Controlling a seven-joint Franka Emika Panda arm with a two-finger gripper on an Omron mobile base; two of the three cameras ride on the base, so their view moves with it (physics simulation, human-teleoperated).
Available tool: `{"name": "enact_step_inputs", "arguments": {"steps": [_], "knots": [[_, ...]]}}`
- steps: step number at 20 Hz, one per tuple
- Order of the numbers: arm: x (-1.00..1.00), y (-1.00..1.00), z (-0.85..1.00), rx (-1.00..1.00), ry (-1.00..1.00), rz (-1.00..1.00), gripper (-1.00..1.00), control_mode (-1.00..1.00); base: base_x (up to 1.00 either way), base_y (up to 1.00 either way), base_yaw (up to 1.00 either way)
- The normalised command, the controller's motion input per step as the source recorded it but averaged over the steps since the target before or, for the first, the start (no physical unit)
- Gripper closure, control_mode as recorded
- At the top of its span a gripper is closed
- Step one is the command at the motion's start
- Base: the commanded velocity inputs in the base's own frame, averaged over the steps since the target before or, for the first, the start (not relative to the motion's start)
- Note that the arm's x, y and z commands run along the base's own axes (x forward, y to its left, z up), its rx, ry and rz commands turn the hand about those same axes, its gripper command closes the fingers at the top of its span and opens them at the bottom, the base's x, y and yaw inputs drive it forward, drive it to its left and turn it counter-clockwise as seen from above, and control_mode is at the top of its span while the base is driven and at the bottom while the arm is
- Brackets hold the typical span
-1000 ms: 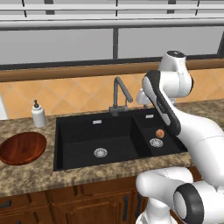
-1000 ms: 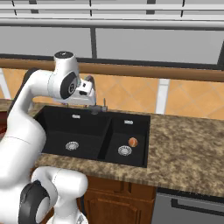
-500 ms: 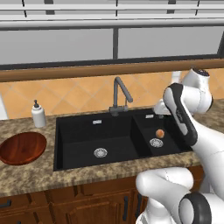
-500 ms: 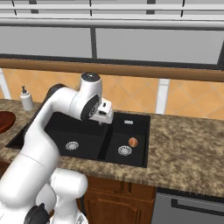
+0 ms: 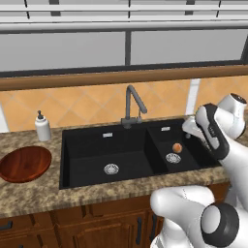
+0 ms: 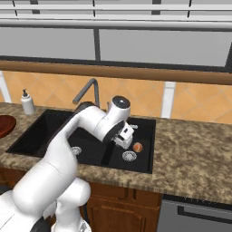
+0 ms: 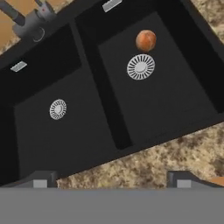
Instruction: Pick the onion from the sink and place it in the bowl. Then pick the bowl and place it in the microwave. Then close the microwave door and press the start button.
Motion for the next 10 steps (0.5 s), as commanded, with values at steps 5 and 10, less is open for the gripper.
{"name": "enact_step_inputs", "arguments": {"steps": [5, 10], "knots": [[0.35, -0.17, -0.5, 0.02, 0.16, -0.01, -1.0, -1.0, 0.0, 0.0, 0.0], [0.39, -0.17, -0.32, 0.02, 0.18, 0.0, -1.0, -1.0, 0.0, 0.0, 0.0]]}}
